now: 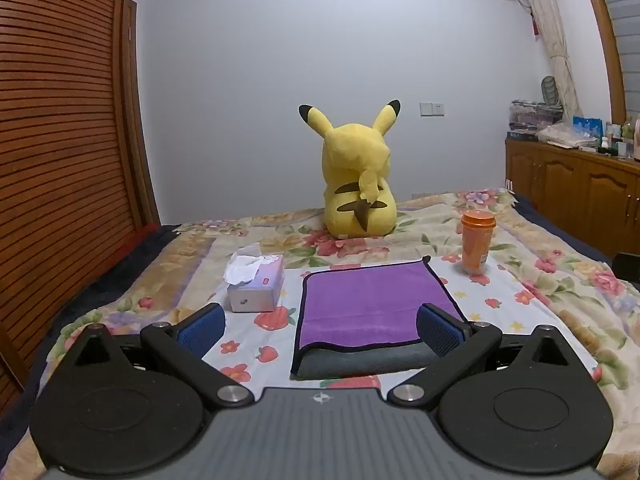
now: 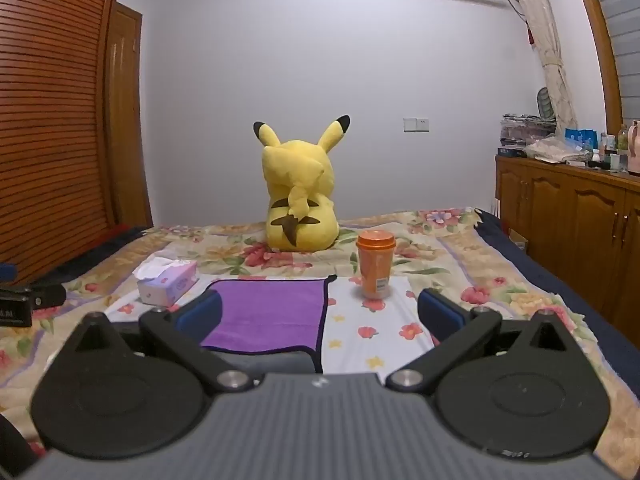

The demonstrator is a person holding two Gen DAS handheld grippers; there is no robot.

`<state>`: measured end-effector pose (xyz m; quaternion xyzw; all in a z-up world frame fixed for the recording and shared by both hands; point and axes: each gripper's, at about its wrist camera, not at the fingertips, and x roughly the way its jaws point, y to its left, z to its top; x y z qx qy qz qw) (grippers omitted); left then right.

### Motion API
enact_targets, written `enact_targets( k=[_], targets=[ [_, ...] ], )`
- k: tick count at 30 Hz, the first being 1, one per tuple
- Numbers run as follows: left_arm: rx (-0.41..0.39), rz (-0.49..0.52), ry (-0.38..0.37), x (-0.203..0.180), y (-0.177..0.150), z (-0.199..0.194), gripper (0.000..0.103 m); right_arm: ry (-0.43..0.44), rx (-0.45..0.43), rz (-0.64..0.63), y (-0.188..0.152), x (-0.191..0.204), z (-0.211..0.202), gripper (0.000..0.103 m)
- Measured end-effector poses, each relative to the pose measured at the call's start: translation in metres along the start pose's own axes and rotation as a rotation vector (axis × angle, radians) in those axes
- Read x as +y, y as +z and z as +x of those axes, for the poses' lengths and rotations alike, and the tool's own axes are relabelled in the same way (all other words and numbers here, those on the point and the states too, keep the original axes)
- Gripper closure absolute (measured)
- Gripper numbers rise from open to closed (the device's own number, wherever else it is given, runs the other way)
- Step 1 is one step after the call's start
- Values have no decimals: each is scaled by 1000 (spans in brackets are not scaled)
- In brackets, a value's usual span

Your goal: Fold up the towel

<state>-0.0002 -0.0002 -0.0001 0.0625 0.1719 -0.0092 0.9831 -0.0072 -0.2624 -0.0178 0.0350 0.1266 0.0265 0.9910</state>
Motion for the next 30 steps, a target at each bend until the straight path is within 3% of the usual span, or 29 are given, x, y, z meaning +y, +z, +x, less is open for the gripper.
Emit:
enact_targets(
  k=[30],
  targets=[
    [-16,11,4,-2,0,-1,0,1,-2,6,-2,-4,1,0]
  ],
)
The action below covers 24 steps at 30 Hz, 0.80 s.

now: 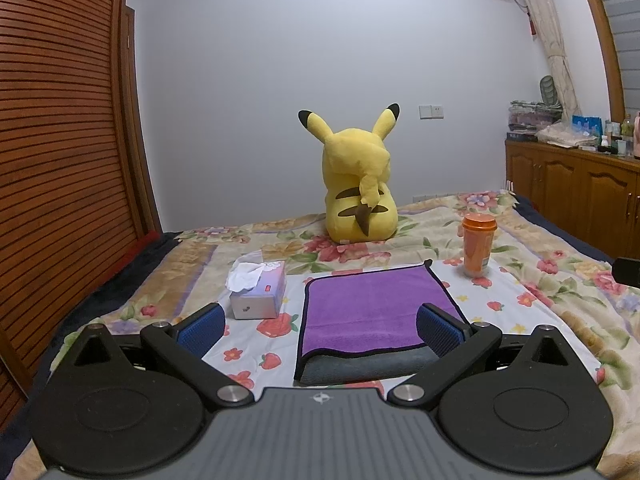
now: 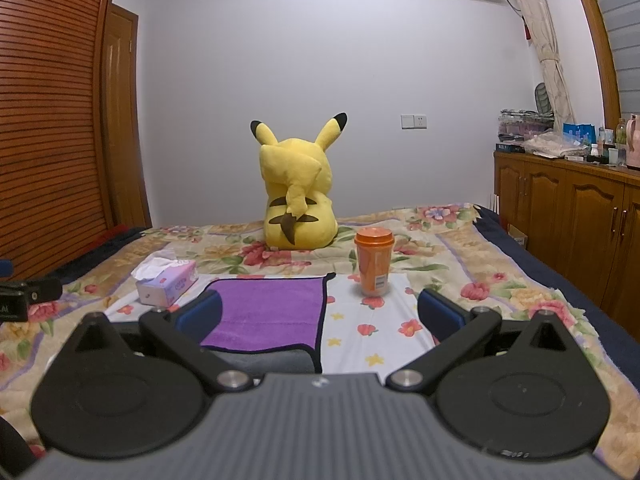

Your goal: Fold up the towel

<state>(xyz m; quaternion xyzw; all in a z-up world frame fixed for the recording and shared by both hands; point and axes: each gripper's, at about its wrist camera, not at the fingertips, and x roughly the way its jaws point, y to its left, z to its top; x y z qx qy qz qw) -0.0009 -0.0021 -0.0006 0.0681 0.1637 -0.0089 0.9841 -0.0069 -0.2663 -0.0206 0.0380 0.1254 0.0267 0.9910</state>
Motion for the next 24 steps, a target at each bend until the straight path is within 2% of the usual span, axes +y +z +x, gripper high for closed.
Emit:
enact_targets(
  k=[24],
  targets=[
    [3,2,1,0,-1,1,0,1,1,4,-1,-1,1,0]
  ],
)
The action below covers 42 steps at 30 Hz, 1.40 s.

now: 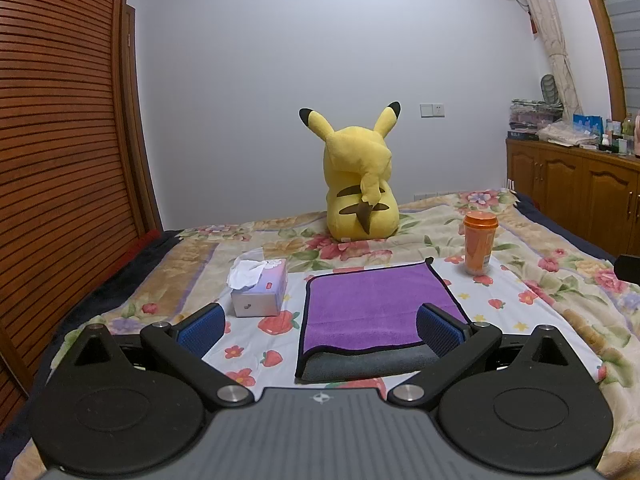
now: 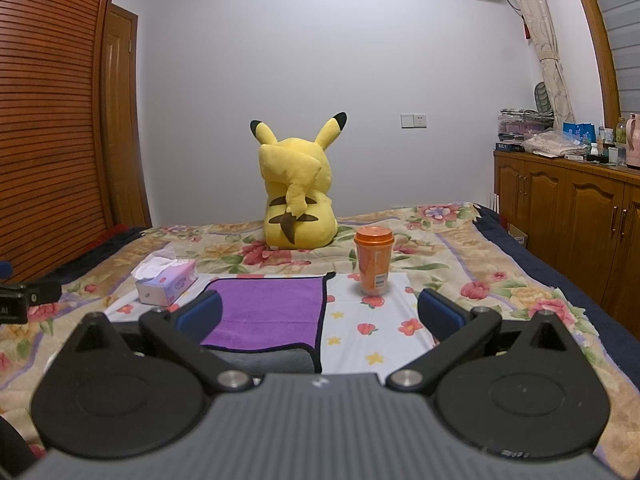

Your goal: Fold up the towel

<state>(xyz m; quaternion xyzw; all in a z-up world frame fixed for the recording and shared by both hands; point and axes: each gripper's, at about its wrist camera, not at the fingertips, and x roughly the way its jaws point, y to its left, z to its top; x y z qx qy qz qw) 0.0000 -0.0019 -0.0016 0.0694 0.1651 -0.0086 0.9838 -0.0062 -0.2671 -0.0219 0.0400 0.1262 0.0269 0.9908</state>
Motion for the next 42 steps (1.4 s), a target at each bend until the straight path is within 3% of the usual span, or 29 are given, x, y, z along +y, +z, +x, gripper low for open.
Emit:
enact_targets(
  k=[28,42],
  targets=[
    [8,0,-1,-1,-7,4,0,2,9,-2,-3,0,2,0],
    [52,2,-26,1,-12,29,0,36,50,-19,-3,12,20,0]
  ],
)
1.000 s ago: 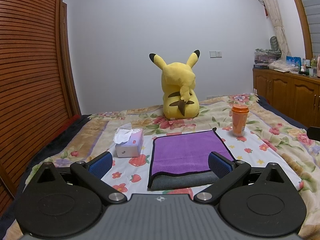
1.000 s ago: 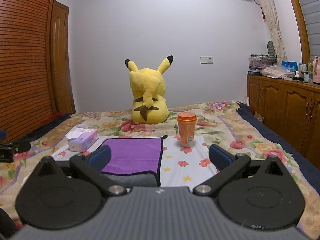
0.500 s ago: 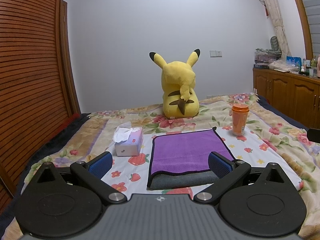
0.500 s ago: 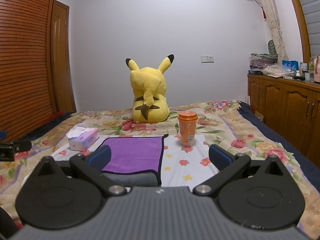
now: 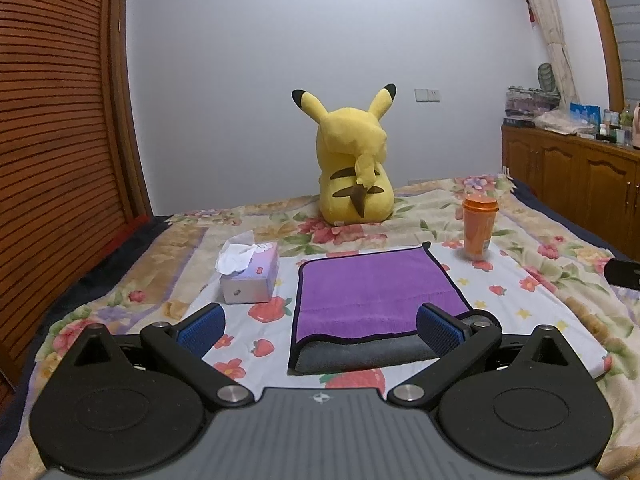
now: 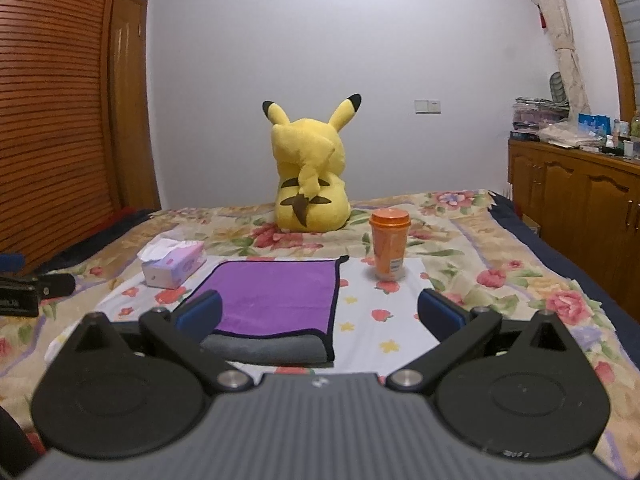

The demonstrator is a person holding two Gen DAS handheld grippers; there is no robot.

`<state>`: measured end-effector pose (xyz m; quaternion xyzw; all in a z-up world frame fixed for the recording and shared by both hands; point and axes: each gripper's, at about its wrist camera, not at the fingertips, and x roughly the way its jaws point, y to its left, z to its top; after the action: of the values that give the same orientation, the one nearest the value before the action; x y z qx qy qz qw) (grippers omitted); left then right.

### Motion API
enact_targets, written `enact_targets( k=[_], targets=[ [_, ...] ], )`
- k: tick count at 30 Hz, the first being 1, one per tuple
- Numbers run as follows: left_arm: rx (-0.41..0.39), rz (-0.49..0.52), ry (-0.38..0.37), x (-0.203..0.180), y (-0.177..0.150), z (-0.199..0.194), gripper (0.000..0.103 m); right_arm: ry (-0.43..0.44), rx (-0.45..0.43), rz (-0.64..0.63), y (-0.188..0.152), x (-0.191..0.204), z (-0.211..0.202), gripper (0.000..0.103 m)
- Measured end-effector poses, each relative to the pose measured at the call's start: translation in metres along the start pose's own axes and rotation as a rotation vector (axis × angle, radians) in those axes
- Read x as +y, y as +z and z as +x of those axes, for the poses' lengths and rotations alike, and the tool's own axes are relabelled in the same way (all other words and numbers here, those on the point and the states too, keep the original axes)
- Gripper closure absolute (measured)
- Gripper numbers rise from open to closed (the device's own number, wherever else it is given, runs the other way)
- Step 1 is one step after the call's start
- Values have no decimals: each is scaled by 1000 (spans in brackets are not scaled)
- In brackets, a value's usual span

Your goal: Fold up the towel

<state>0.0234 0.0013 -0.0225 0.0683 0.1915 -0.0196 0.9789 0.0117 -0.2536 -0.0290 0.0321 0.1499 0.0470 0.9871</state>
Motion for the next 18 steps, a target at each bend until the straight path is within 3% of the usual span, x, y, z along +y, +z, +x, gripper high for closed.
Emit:
enact_targets(
  k=[18],
  targets=[
    [49,25,-28,16,15,43,0,38,41,-26,8,15,31,0]
  ],
)
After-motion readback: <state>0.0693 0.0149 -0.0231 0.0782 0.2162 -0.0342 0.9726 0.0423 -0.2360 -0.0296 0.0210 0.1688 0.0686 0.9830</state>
